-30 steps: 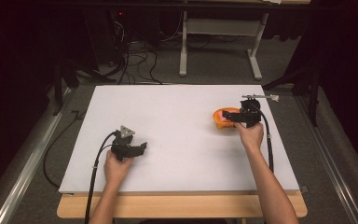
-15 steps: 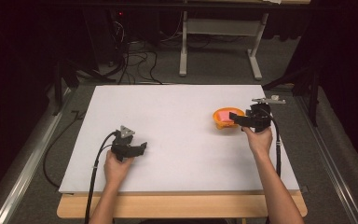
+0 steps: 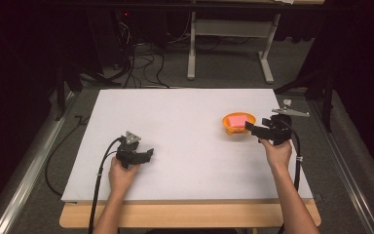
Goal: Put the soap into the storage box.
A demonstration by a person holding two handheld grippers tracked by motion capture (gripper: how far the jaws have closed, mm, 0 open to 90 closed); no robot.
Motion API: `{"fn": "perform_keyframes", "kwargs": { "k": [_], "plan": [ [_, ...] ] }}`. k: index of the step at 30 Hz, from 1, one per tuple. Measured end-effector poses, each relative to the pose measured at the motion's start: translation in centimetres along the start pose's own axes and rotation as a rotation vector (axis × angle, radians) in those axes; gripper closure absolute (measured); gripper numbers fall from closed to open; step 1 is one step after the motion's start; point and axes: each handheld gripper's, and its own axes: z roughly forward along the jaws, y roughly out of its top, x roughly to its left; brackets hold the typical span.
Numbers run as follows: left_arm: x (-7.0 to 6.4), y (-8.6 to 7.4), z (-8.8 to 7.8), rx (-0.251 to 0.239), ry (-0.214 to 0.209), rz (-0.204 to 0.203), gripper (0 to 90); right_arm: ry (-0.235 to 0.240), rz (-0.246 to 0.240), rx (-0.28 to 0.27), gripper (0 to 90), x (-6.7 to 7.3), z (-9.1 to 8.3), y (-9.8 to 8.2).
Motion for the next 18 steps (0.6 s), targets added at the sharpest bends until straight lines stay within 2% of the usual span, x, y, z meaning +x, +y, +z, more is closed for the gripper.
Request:
{"fn": "perform_keyframes", "kwargs": {
  "k": [18],
  "plan": [
    [0.0,0.0,0.0,0.0,0.0,0.0,28.1,0.016,-0.003,-0.023,22.4,-0.3,-1.8,-3.1]
  ]
}}
